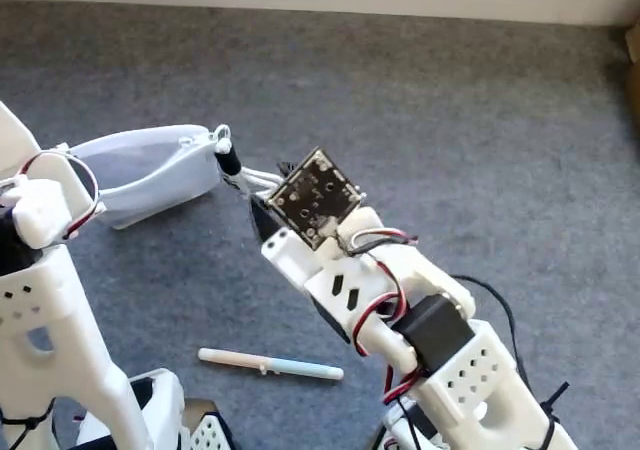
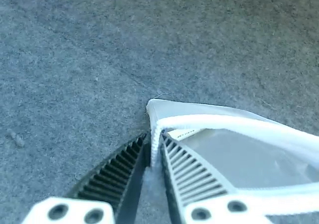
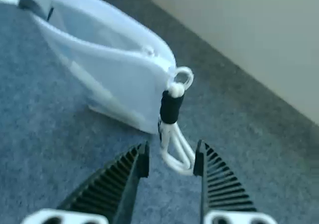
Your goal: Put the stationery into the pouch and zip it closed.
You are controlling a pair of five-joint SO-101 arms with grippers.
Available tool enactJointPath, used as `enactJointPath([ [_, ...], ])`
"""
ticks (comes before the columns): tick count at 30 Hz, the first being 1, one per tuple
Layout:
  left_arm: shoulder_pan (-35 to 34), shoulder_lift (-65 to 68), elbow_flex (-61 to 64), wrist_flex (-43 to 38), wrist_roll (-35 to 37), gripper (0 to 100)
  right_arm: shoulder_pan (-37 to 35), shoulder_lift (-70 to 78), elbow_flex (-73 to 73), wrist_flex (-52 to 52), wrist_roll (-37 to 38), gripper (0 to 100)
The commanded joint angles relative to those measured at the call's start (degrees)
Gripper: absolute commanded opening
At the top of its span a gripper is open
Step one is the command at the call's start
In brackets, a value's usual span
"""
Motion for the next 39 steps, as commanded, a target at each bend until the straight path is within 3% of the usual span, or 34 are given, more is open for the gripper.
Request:
enactJointPath([
  [1, -0.9, -0.7, -0.2, 0.0, -0.4, 1, -3.4, -1.4, 2.3, 1.3, 0.6, 14.6],
  [9, -0.9, -0.7, 0.8, -0.4, -0.4, 1, -16.4, -0.9, 14.7, 0.5, 0.8, 14.6],
  [17, -2.7, -0.7, 1.2, -0.4, -0.4, 1, -26.3, -0.7, 29.2, -14.0, 0.9, 14.6],
  [29, -3.0, -0.7, 1.3, -0.3, -0.4, 1, -27.6, 0.2, 31.8, -16.0, 1.0, 14.6],
  [39, -3.0, -0.7, 1.4, 0.0, -0.4, 1, -28.3, 21.8, 23.7, -15.8, 0.9, 14.6],
])
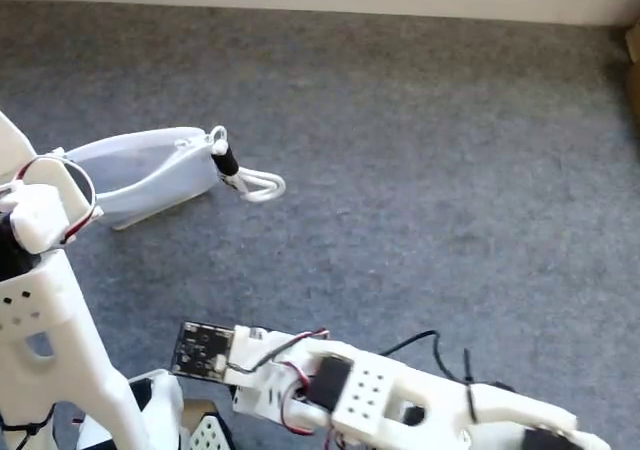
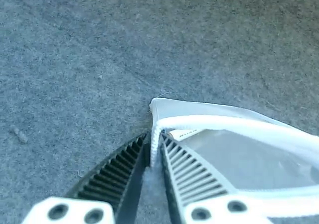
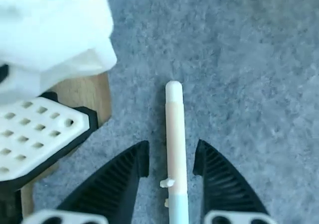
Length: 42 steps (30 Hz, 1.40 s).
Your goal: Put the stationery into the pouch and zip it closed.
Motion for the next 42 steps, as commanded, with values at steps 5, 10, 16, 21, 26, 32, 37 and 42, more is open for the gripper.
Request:
enactJointPath([
  [5, -1.0, 0.0, 0.1, 0.1, -0.4, 1, -0.3, 9.2, -6.1, -1.4, 0.5, 14.6],
  [10, -1.0, 0.0, 0.1, 0.2, -0.4, 1, 0.3, 13.3, -8.8, -1.4, 0.5, 14.6],
  [16, -1.0, 0.0, 0.1, 0.2, -0.4, 1, 6.3, 21.1, -12.5, -1.1, 0.7, 10.4],
  [21, -1.0, 0.0, 0.1, 0.2, -0.4, 1, 10.9, 26.2, -16.1, -0.9, 9.8, 1.1],
  [26, -1.0, 0.0, 0.1, 0.2, -0.4, 1, 17.6, 26.2, -18.5, 5.4, 14.2, 0.5],
  [32, -0.8, 0.0, 0.6, 0.0, -0.4, 1, 24.4, 26.8, -27.6, 18.9, 23.2, 0.6],
  [37, -0.8, 0.0, 1.7, -0.3, -0.4, 1, 25.5, 26.9, -29.9, 24.0, 25.0, 7.7],
  [42, -0.7, 0.0, 1.7, -0.3, -0.4, 1, 25.4, 26.9, -29.9, 24.0, 25.1, 15.1],
])
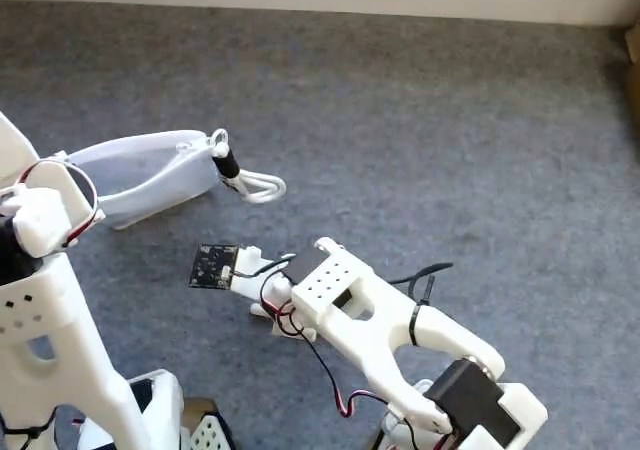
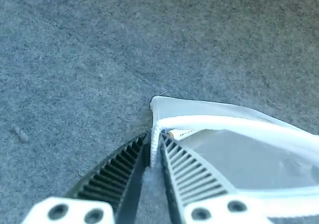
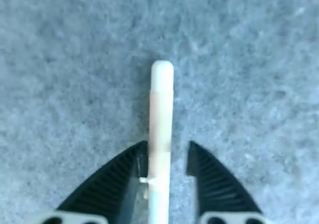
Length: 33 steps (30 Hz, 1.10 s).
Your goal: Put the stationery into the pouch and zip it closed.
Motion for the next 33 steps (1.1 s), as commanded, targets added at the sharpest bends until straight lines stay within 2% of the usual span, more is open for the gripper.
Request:
enactJointPath([
  [1, -0.7, 0.1, 0.5, -0.3, -0.3, 1, 0.7, -0.7, -3.5, 0.6, 1.0, 15.1],
  [9, -0.7, 0.1, 0.6, -0.3, -0.3, 1, 0.6, 0.4, -3.4, 0.5, 1.1, 15.1],
  [14, -0.7, 0.1, 0.6, -0.3, -0.3, 1, -0.7, 8.8, -3.9, 0.7, 1.1, 14.9],
  [18, -0.7, 0.1, 0.6, -0.2, -0.4, 1, -1.3, 12.0, -6.8, 0.8, 1.0, 6.2],
  [20, -0.7, 0.1, 0.6, -0.2, -0.4, 1, -1.3, 12.0, -8.0, 0.8, 1.0, 0.5],
  [27, -0.7, 0.1, 0.6, -0.2, -0.4, 1, -1.3, 10.3, -8.5, 3.0, 1.0, 0.5],
  [33, -0.7, 0.1, 0.6, -0.1, -0.4, 1, -1.4, 0.0, -8.0, 5.9, 0.8, 0.5],
])
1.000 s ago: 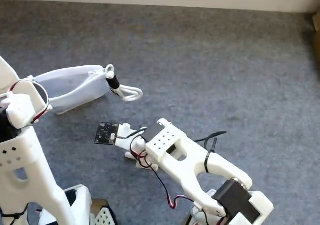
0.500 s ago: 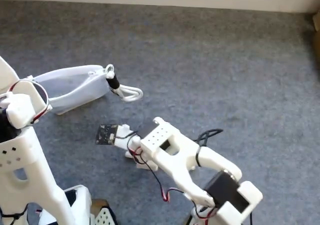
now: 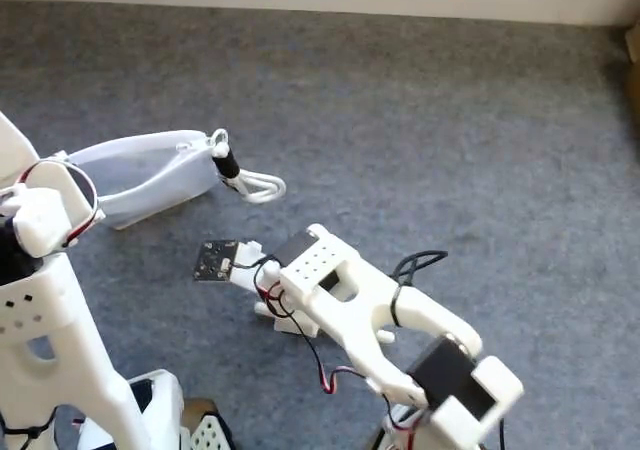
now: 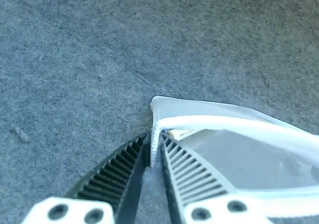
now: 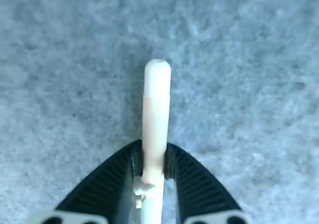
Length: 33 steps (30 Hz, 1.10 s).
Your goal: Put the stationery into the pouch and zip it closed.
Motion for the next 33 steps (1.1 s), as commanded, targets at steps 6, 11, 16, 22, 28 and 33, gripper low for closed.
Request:
enactJointPath([
  [6, -0.7, 0.1, 0.6, 0.0, -0.4, 1, -1.4, -16.2, 3.4, -3.0, -0.7, 0.5],
  [11, 1.5, 0.1, 0.7, 0.2, -0.4, 1, -1.5, -24.3, 7.8, -8.7, -6.7, 0.5],
  [16, 1.7, 0.1, 0.7, 0.2, -0.5, 1, -1.5, -35.3, 13.1, -13.4, -11.5, 0.5],
  [22, 1.7, 0.1, 2.0, -0.3, -0.5, 1, -1.5, -49.0, 24.0, -23.6, -13.6, 0.5],
  [28, 1.8, 0.1, 2.1, -0.3, -0.5, 1, -1.5, -59.6, 32.3, -32.1, -13.6, 0.5],
  [33, 1.8, 0.1, 2.2, -0.3, -0.5, 1, -1.5, -67.8, 35.5, -35.8, -13.7, 0.5],
])
